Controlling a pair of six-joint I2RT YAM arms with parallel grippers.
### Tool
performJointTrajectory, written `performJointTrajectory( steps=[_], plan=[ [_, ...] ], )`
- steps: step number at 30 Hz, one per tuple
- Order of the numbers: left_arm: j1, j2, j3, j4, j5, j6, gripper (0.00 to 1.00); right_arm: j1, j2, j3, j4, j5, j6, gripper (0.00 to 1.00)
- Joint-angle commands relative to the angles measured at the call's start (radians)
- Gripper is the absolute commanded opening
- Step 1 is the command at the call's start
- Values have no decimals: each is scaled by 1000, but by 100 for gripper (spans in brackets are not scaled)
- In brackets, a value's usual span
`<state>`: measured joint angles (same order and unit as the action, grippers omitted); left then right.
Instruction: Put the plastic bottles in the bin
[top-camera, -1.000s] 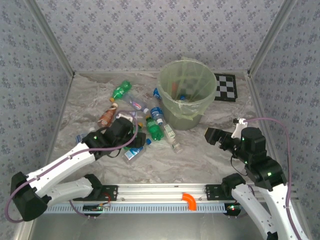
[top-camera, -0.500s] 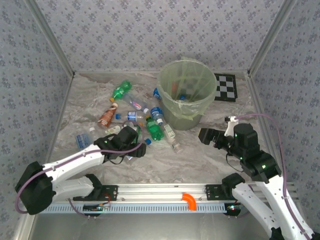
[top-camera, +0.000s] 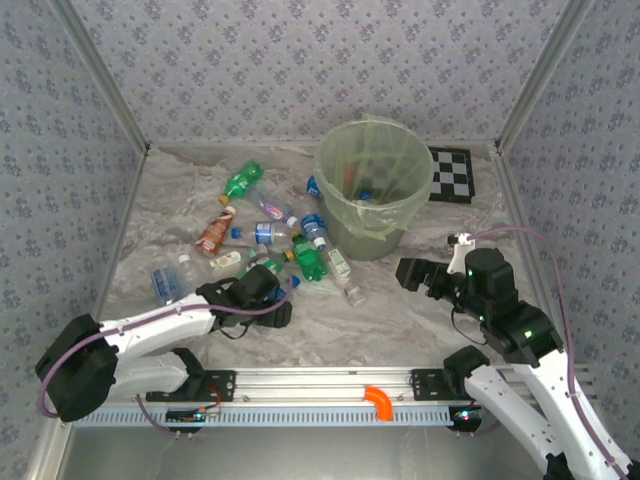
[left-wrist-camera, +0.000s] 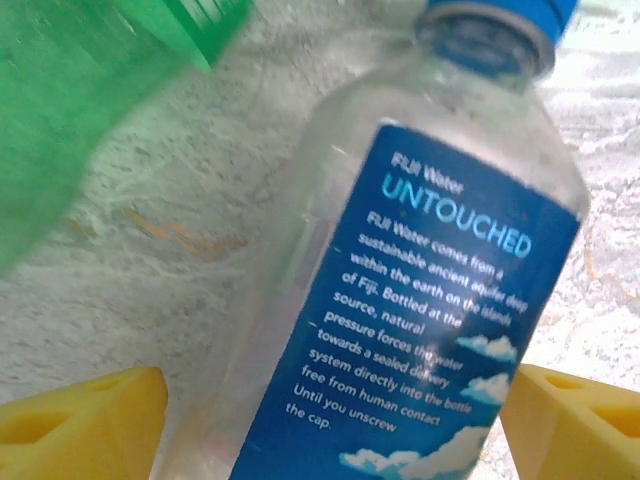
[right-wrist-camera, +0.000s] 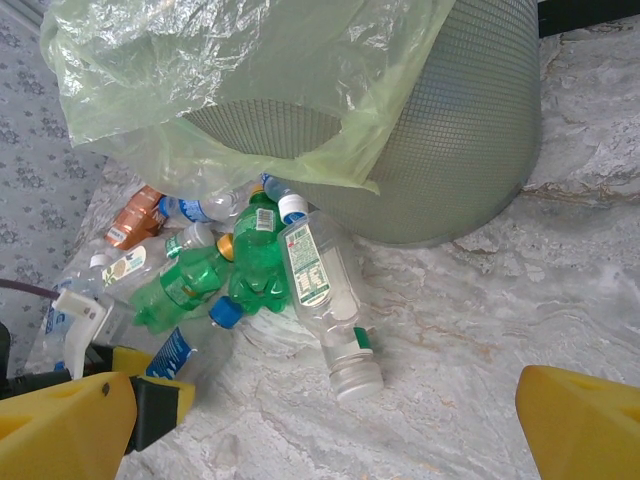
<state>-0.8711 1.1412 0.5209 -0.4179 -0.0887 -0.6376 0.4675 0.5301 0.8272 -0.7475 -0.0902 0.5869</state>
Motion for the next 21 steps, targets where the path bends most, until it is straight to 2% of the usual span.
performJointTrajectory(
  steps=[1,7,12,16,21],
  plan=[
    [-23,13,-12,27,13,-40,84,7,-6,13,-2,18,-2,100],
    [-50,71,1,25,-21,-26,77,11,-1,0,8,20,1,100],
    [-76,110,28,8,-50,-12,75,14,-2,1,9,21,11,100],
    [-89,118,41,-4,-60,-9,59,14,-2,11,-8,30,3,100],
    [-125,72,77,-85,-93,-25,49,14,-5,13,-8,31,5,99]
  ],
)
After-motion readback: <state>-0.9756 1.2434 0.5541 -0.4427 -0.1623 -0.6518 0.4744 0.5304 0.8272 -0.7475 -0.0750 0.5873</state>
